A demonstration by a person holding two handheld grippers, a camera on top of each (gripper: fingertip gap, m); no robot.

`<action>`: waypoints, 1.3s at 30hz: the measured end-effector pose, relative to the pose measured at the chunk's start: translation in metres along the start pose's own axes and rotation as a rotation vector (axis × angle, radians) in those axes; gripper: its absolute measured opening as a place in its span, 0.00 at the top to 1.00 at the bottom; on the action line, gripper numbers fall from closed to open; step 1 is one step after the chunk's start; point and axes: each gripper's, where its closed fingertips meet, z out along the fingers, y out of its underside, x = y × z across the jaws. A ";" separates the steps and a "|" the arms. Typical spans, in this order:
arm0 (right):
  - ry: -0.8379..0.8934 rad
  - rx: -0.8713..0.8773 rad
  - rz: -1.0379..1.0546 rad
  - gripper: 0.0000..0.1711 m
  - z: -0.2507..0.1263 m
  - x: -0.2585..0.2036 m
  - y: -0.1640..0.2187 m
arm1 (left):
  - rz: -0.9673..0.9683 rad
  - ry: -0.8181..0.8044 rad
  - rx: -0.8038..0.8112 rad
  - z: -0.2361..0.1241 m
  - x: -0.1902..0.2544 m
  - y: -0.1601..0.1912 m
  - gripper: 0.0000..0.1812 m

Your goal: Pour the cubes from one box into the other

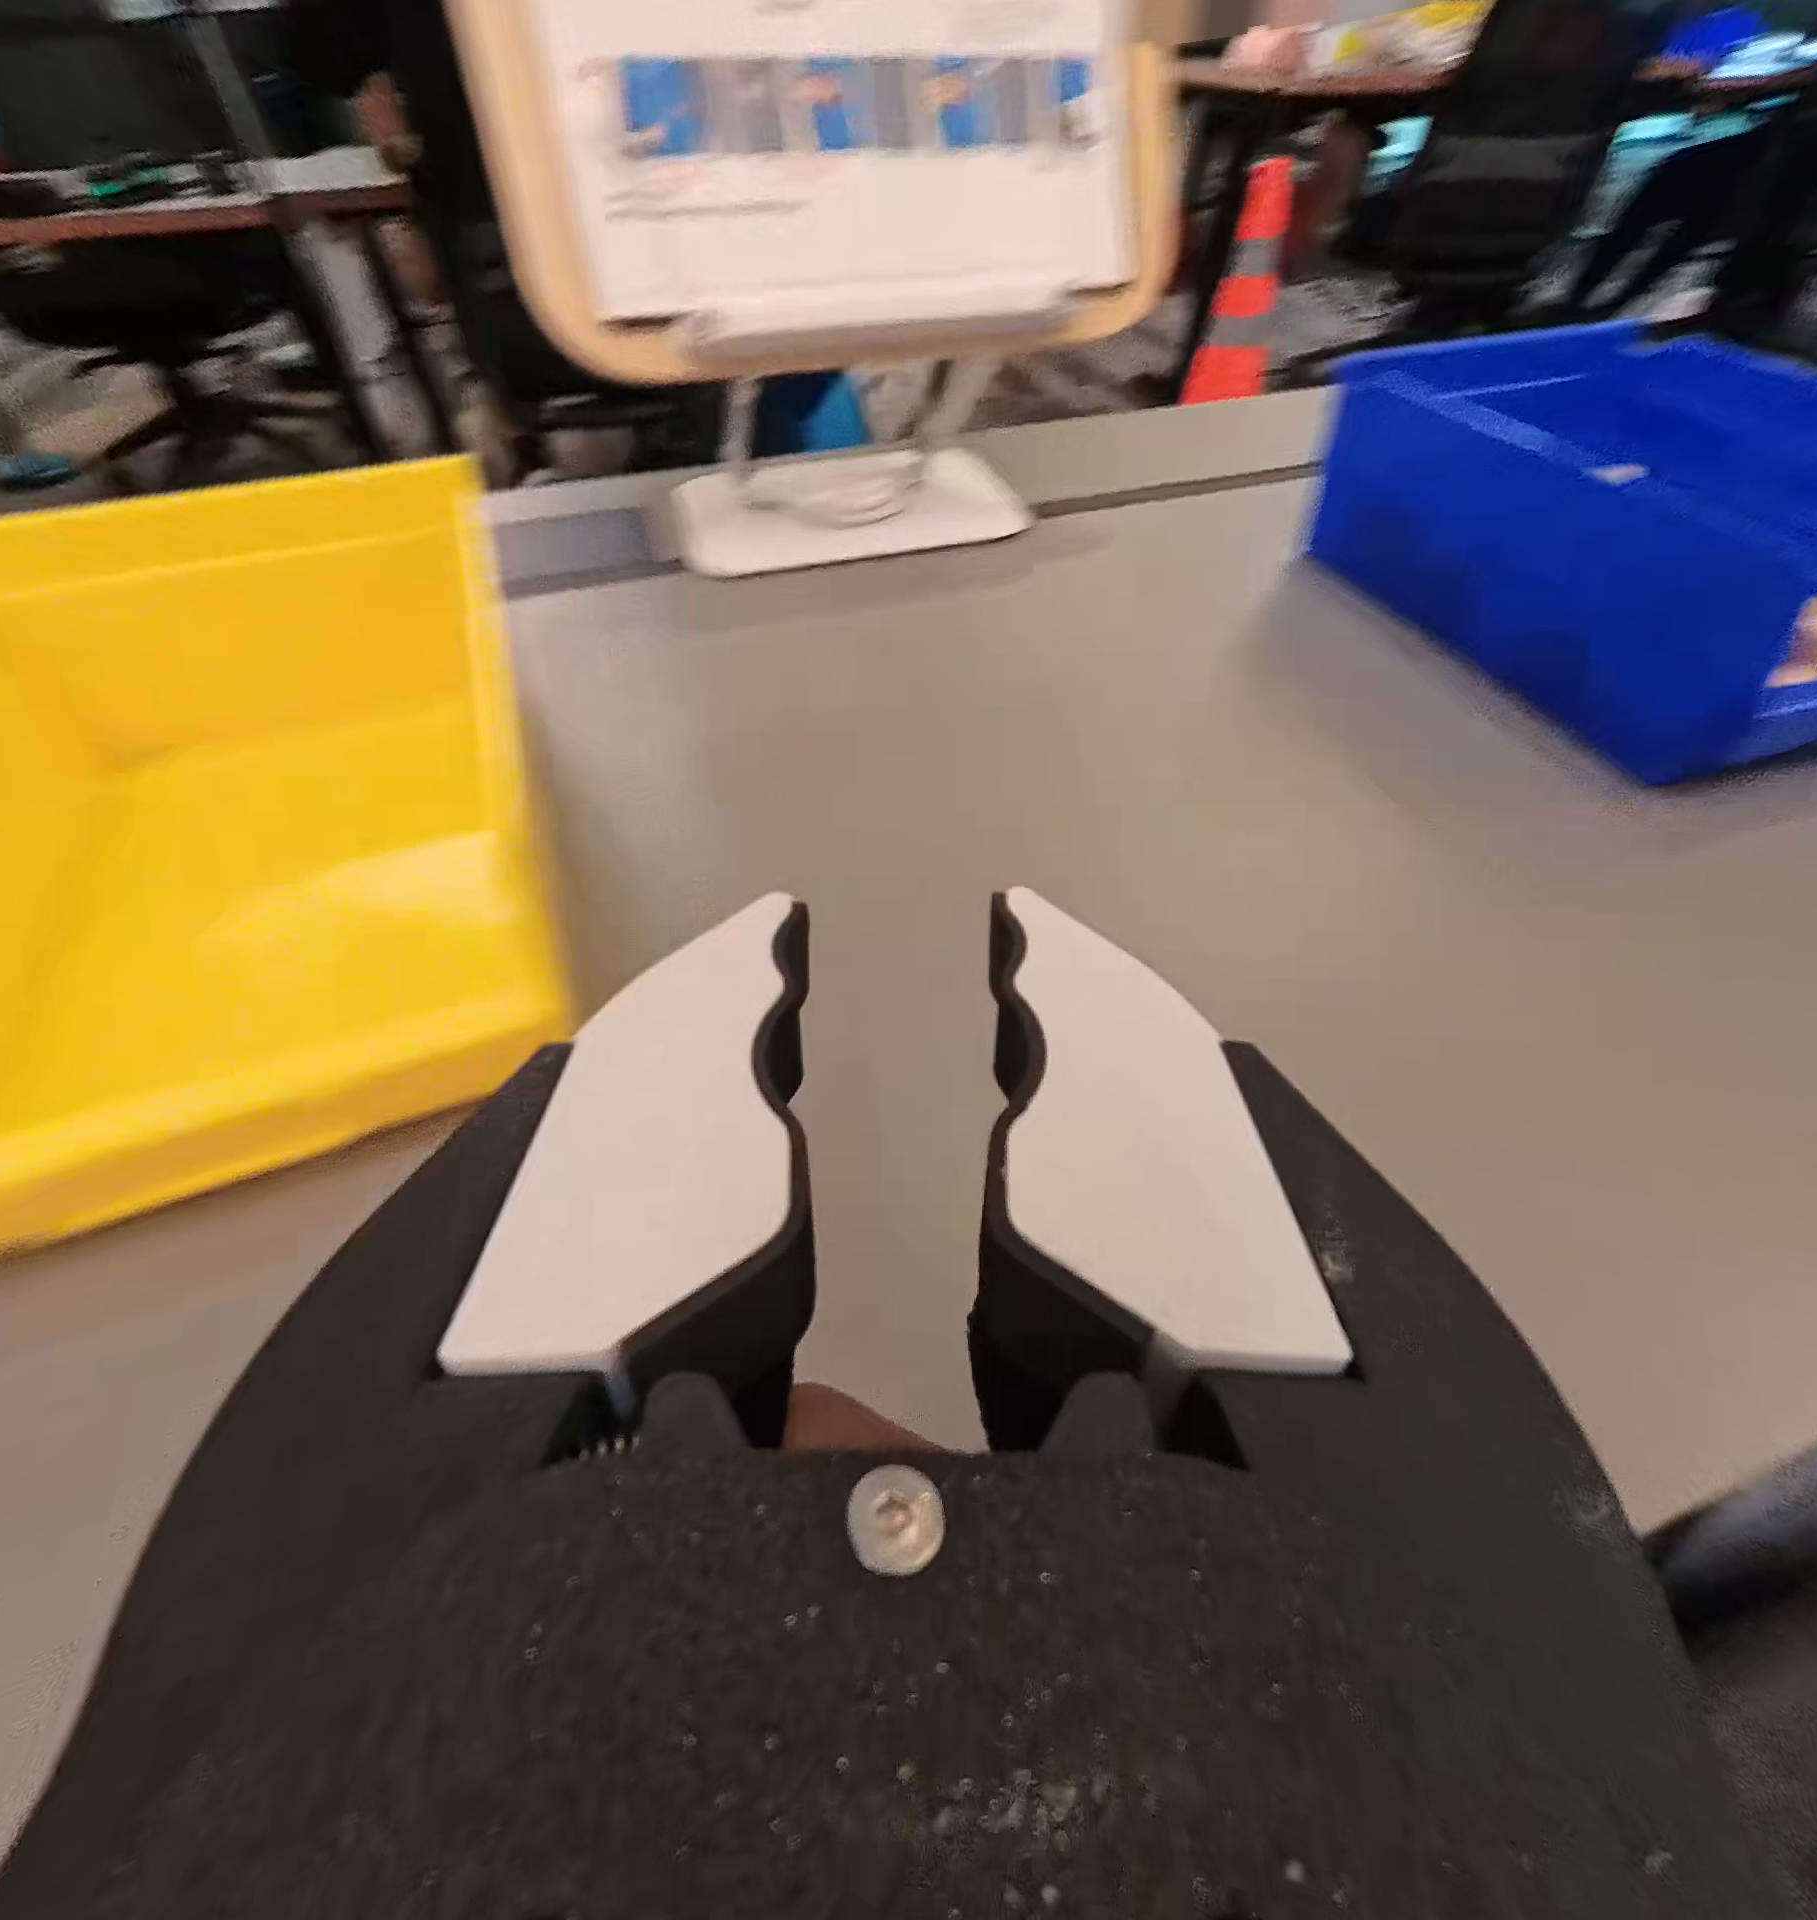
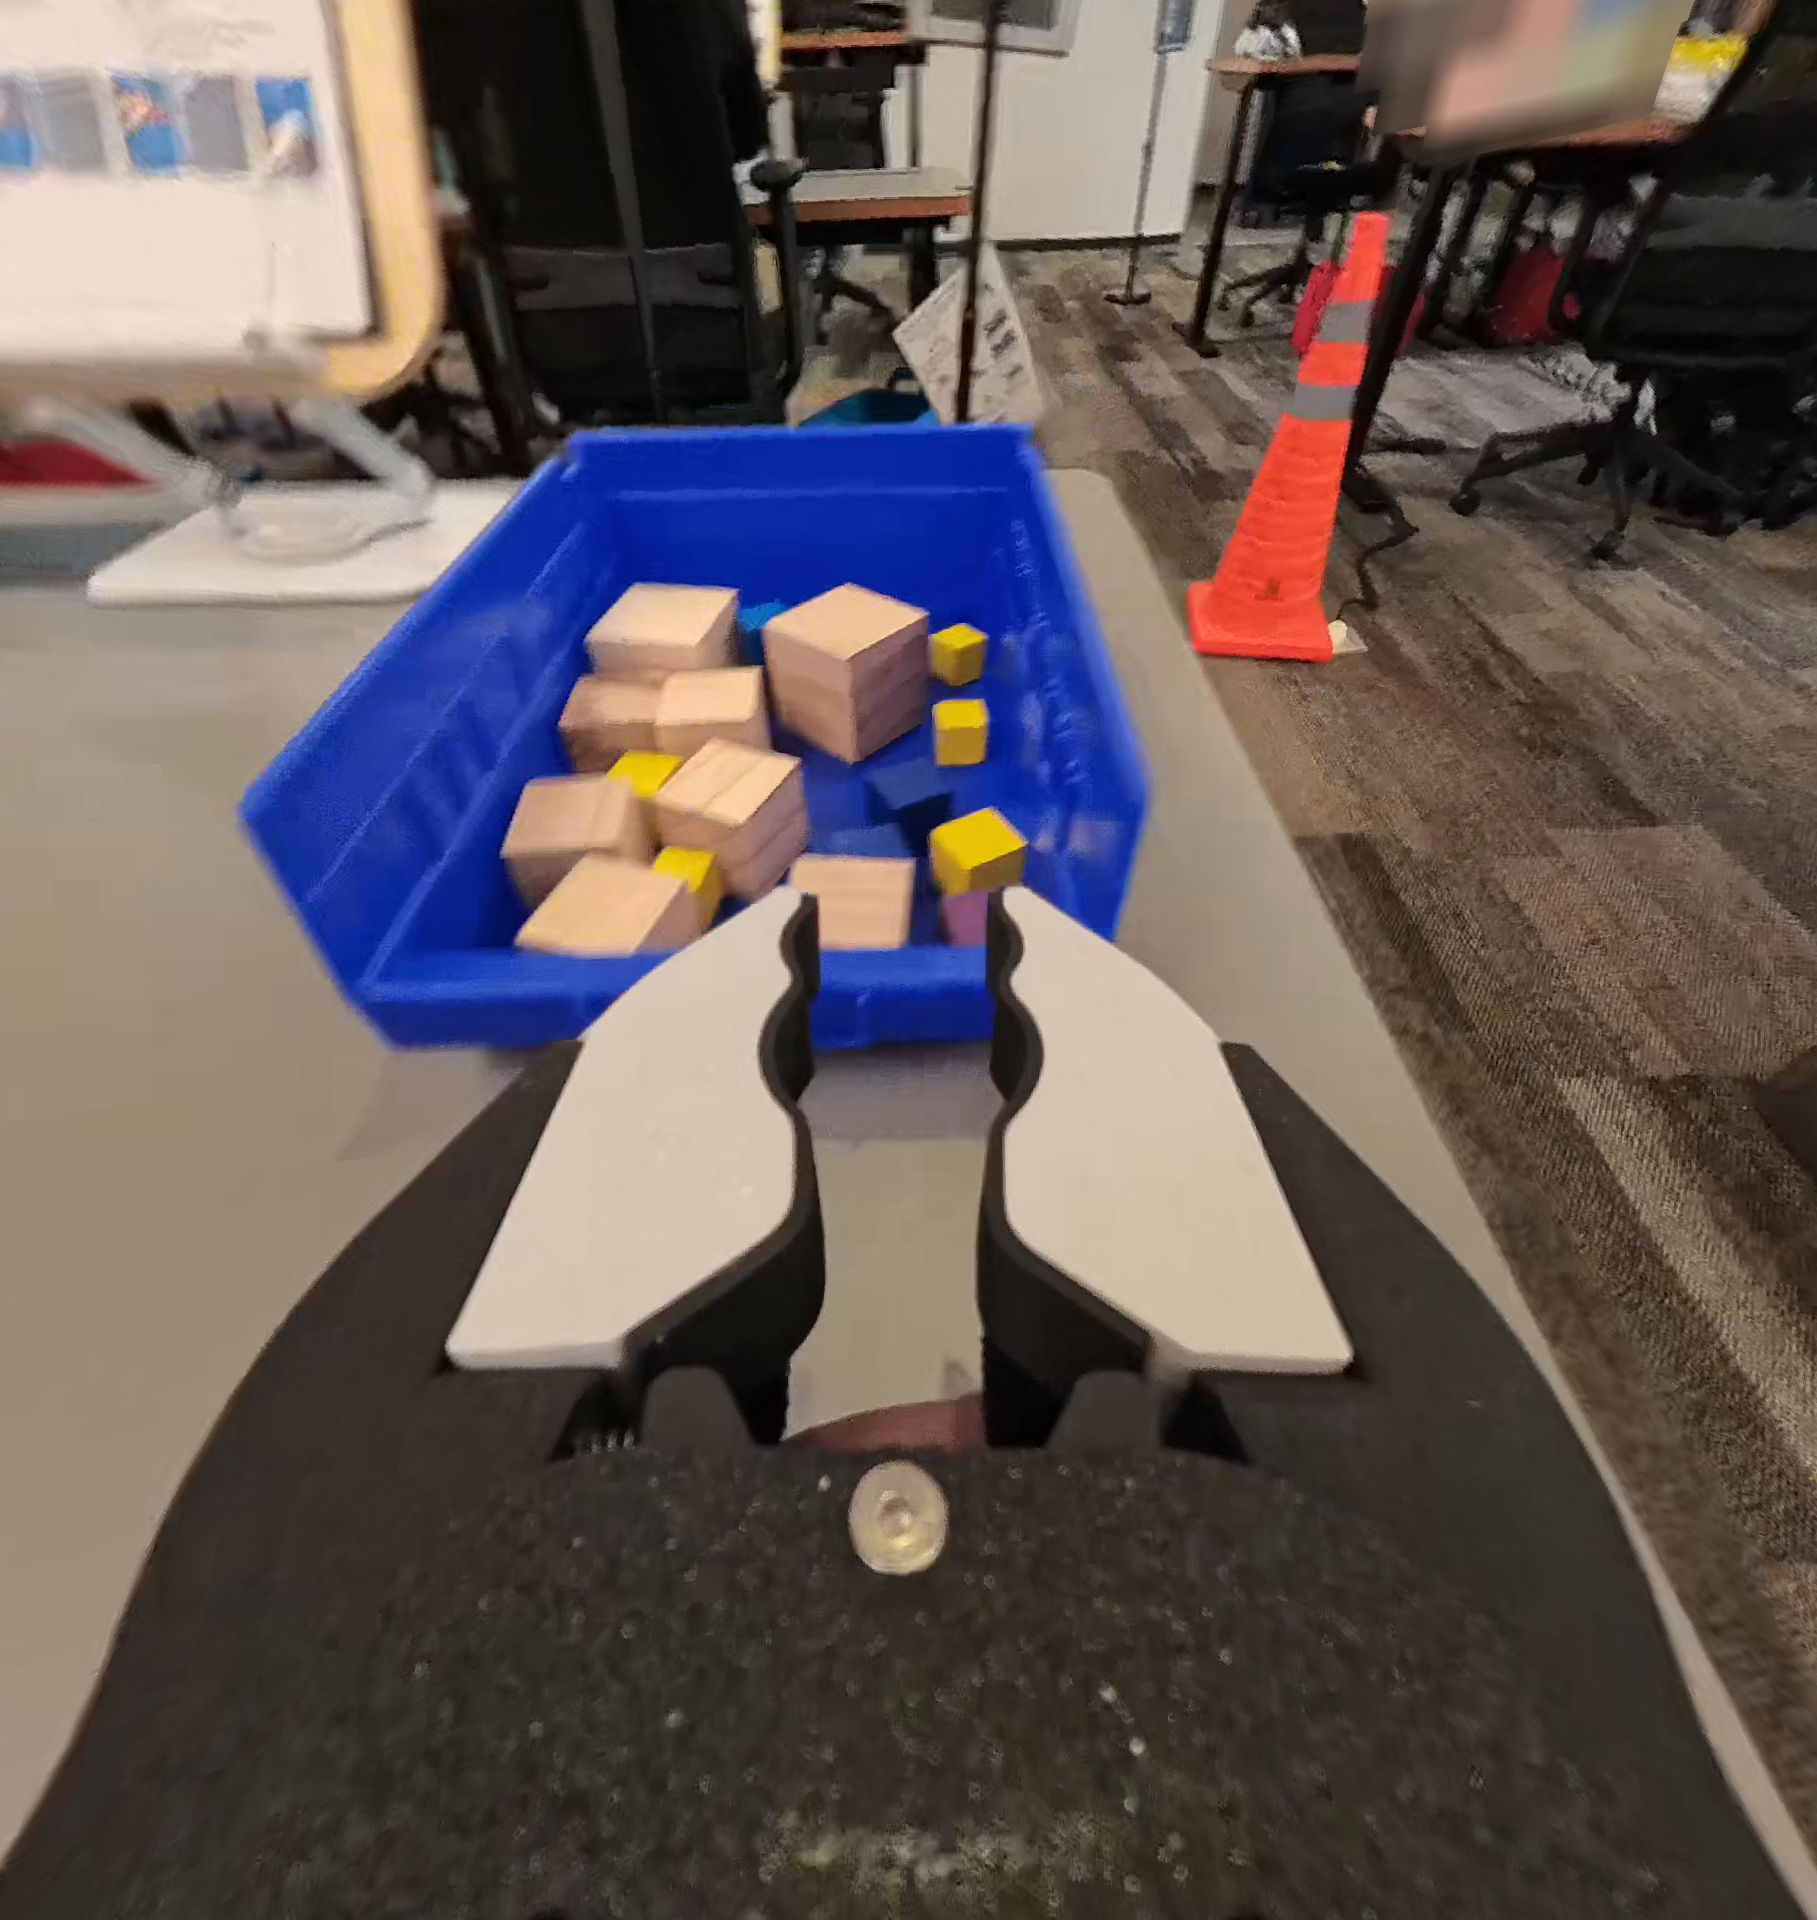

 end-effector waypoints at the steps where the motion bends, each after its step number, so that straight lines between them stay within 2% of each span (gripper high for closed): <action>1: 0.000 0.009 0.054 0.82 0.004 0.011 -0.011 | 0.005 0.052 0.006 0.011 0.027 -0.009 0.81; 4: -0.027 0.025 0.148 0.83 0.021 0.033 -0.027 | -0.002 0.213 -0.033 0.052 0.119 -0.026 0.76; 7: -0.002 -0.001 0.237 0.82 0.039 0.048 -0.010 | 0.013 0.299 -0.060 0.095 0.211 -0.030 0.75; 9: -0.004 -0.002 0.272 0.82 0.051 0.053 0.004 | 0.040 0.302 -0.070 0.125 0.261 -0.026 0.75; 11: -0.049 -0.049 0.277 0.82 0.059 0.050 0.014 | 0.076 0.258 -0.079 0.156 0.294 -0.020 0.75; 15: -0.077 -0.054 0.238 0.82 0.073 0.042 0.015 | 0.107 0.126 -0.183 0.216 0.316 0.001 0.75; 18: -0.044 -0.129 0.229 0.82 0.088 0.043 0.027 | 0.061 0.076 -0.238 0.239 0.315 0.012 0.77; 20: -0.066 -0.145 0.208 0.86 0.095 0.039 0.031 | -0.032 0.073 -0.210 0.240 0.310 0.006 0.90; 21: -0.091 -0.142 0.224 0.88 0.096 0.035 0.031 | -0.031 0.058 -0.211 0.241 0.306 0.005 0.92; 22: -0.065 -0.150 0.259 0.97 0.095 0.039 0.031 | -0.006 0.034 -0.219 0.242 0.302 0.004 0.93; 25: 0.005 -0.184 0.153 0.99 0.093 0.032 0.027 | 0.049 -0.022 -0.202 0.239 0.290 -0.006 0.97; 28: 0.011 -0.108 0.148 0.99 0.088 0.010 0.006 | -0.009 -0.045 -0.156 0.230 0.268 -0.021 0.98; 34: -0.039 0.016 0.158 0.99 0.074 -0.076 -0.031 | 0.007 -0.101 -0.059 0.184 0.190 -0.053 0.98; 39: -0.094 -0.004 0.168 0.98 0.073 -0.189 -0.029 | -0.043 -0.106 -0.101 0.147 0.086 -0.040 0.98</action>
